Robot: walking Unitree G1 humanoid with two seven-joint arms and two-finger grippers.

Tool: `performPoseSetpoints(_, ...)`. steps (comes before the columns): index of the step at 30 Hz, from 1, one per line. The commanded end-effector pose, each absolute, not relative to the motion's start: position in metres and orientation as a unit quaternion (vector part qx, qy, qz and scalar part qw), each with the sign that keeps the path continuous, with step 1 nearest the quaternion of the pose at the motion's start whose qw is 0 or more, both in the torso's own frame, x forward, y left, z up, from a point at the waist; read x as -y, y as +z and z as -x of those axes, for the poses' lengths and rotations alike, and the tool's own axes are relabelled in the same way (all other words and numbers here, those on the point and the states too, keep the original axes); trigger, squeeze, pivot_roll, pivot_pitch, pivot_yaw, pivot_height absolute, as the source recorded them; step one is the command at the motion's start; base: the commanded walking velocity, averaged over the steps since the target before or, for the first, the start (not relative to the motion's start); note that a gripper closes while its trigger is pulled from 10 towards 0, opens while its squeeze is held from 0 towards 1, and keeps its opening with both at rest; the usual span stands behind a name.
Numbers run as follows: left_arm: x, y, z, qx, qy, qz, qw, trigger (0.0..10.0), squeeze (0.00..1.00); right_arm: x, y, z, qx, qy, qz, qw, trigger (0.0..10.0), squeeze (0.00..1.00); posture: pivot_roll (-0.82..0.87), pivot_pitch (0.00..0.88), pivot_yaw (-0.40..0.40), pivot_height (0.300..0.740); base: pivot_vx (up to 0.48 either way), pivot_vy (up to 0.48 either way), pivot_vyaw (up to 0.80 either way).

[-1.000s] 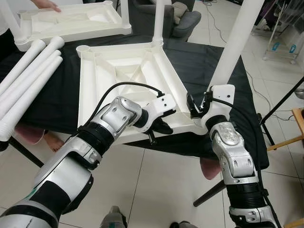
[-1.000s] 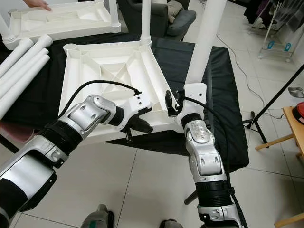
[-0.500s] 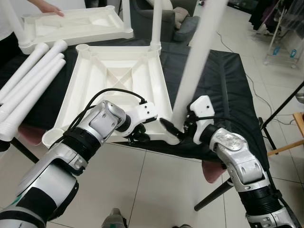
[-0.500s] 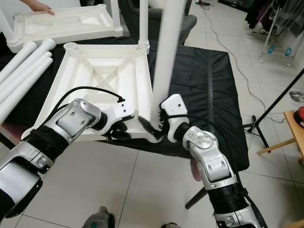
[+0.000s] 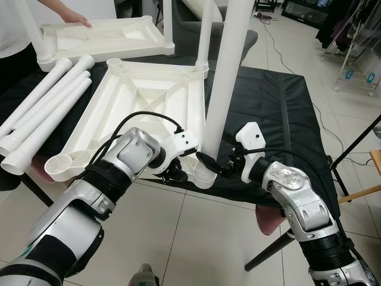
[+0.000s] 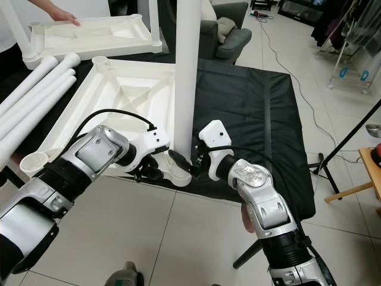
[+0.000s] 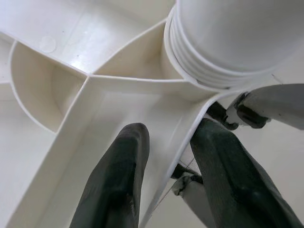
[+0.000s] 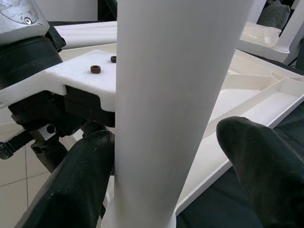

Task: Building children table

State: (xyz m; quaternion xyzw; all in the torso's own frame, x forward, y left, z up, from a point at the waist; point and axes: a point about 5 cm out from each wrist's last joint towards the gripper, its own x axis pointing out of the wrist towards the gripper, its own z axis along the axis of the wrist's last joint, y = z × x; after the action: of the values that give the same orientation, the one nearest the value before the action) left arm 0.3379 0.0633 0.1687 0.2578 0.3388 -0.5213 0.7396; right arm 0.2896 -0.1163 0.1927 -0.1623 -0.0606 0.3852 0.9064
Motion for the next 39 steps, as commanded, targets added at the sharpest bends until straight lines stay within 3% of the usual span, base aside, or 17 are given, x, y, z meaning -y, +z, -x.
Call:
performPoseSetpoints(1,-0.0176,0.2355,-0.3295,0.163,-0.579,-0.399,0.692,10.0,0.00,0.1173,0.1923,-0.2898,0.062,0.385,0.159,0.907,10.0,0.00,0.19,0.000,0.000,0.740,0.000,0.000,0.00)
performPoseSetpoints(2,-0.0176,0.2376,-0.3294,0.167,-0.578,-0.395,0.694,10.0,0.00,0.1173,0.1923,-0.2899,0.062,0.384,0.159,0.907,10.0,0.00,0.19,0.234,-0.053,0.740,0.000,0.000,0.00)
performPoseSetpoints(39,-0.0176,0.2376,-0.3294,0.167,-0.578,-0.395,0.694,10.0,0.00,0.1173,0.1923,-0.2899,0.062,0.384,0.159,0.907,10.0,0.00,0.19,0.234,-0.053,0.740,0.000,0.000,0.00)
